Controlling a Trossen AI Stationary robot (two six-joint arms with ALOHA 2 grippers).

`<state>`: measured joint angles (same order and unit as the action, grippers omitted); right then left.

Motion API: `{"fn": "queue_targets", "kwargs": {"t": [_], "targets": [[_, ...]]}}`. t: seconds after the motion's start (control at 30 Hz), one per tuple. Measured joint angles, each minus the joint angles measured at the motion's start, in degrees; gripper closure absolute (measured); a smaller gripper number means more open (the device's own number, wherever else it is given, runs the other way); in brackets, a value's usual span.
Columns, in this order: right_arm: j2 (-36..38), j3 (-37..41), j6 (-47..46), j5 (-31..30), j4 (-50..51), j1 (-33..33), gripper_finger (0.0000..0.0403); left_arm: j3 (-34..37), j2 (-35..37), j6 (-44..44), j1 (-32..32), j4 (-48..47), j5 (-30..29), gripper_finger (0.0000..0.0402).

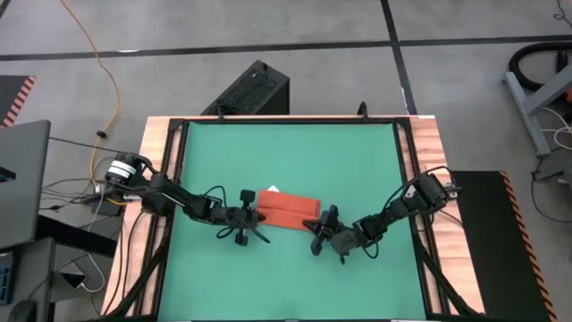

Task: Roll towel
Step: Roll the orange towel

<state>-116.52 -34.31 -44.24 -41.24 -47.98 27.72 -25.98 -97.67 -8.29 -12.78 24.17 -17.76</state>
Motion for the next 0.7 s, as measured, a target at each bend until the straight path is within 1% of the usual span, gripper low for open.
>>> {"fn": "queue_targets", "kwargs": {"t": [0.1,0.2,0.27,0.37,0.43,0.5,0.7], "targets": [[1.5,-1.45,3.21,-2.9,-1.56,1.26,0.0398,0.0,0.05,0.06,0.17,-0.32,-0.02,0.0401],[4.7,-2.35,9.06,-3.05,-0.51,1.37,0.0398,0.0,0.07,-0.07,0.16,-0.31,-0.04,0.0401],[7.42,-2.81,13.79,-3.72,-1.13,0.55,0.0398,0.0,0.07,-0.25,0.16,-0.31,-0.02,0.0401],[10.08,-2.65,17.62,-4.5,1.93,-1.85,0.0398,0.0,0.07,-1.07,0.22,-0.36,0.79,0.0401],[11.03,-2.6,19.25,-2.86,3.05,-3.52,0.0398,0.0,0.08,-1.08,0.23,-0.31,1.07,0.0401],[11.21,-2.73,21.29,0.24,1.75,-4.99,0.0398,-0.02,0.09,-1.08,0.24,-0.29,1.25,0.0401],[7.05,-2.69,22.31,6.33,1.65,-9.05,0.0398,0.0,0.09,-0.72,0.27,-0.29,1.53,0.0401]]}}
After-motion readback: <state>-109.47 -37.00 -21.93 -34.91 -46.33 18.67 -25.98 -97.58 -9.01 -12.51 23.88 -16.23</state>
